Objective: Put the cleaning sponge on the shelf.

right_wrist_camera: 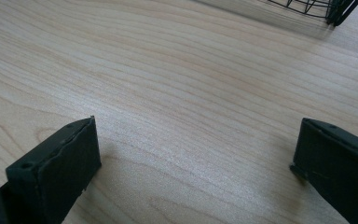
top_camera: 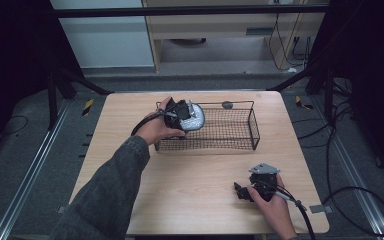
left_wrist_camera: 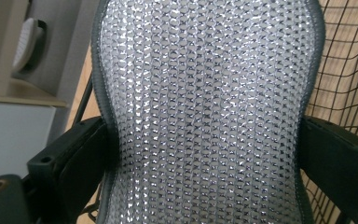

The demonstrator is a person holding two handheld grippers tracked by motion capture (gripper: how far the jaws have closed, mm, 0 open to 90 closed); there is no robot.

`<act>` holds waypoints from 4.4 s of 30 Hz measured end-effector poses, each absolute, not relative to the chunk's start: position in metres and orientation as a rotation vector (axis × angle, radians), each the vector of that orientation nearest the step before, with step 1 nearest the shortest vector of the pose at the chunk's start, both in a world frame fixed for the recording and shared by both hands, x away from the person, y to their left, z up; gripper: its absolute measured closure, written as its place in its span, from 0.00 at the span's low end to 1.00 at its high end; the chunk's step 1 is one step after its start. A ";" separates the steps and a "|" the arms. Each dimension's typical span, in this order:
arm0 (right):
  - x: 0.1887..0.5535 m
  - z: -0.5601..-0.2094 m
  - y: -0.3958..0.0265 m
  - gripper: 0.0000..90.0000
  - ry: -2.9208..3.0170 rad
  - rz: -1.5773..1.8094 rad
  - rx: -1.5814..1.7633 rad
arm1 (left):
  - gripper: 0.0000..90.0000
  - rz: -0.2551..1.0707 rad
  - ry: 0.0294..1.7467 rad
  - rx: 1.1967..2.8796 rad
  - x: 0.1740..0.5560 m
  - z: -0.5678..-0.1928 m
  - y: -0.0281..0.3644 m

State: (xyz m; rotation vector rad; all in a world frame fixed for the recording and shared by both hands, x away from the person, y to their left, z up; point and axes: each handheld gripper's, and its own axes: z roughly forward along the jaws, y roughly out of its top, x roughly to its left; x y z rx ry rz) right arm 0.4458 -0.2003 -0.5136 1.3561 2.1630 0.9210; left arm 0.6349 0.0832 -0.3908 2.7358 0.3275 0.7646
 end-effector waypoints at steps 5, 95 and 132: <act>0.446 -0.513 -0.200 0.01 2.164 0.919 1.357 | 0.04 0.754 0.343 2.724 0.635 -0.390 0.085; 0.444 -0.513 -0.200 0.01 2.163 0.919 1.358 | 0.04 0.679 0.429 2.443 0.546 -0.385 0.099; 0.444 -0.514 -0.200 0.01 2.161 0.918 1.359 | 0.04 0.635 0.782 2.339 0.500 -0.422 0.203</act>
